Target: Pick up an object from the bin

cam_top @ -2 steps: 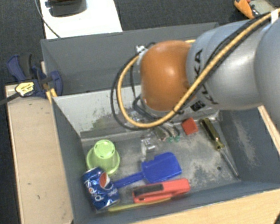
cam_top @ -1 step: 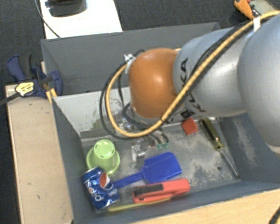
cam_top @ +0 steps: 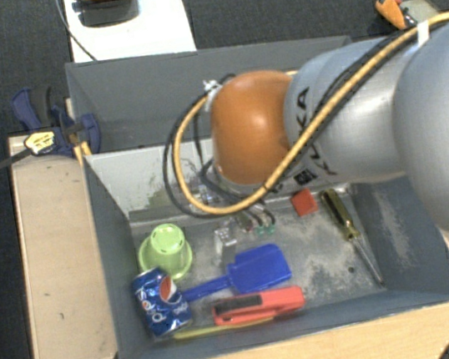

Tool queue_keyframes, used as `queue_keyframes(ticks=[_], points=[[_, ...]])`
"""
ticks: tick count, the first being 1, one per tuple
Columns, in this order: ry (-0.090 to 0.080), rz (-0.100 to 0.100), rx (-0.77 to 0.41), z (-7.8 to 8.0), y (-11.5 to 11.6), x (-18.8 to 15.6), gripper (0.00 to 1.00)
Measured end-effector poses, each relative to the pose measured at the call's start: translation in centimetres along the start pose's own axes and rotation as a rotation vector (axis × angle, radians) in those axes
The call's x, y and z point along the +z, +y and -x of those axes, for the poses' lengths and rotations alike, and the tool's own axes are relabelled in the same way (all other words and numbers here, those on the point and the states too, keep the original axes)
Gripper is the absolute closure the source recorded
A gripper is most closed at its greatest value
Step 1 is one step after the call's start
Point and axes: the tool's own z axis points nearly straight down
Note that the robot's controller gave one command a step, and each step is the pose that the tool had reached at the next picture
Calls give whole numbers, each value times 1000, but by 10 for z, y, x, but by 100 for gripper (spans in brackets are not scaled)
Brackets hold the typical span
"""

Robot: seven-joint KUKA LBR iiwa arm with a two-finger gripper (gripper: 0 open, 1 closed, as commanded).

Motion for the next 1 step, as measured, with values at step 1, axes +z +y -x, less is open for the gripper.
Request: queue_keyframes(ticks=[1], points=[[0, 4, -54, -45, 68, -2, 100]])
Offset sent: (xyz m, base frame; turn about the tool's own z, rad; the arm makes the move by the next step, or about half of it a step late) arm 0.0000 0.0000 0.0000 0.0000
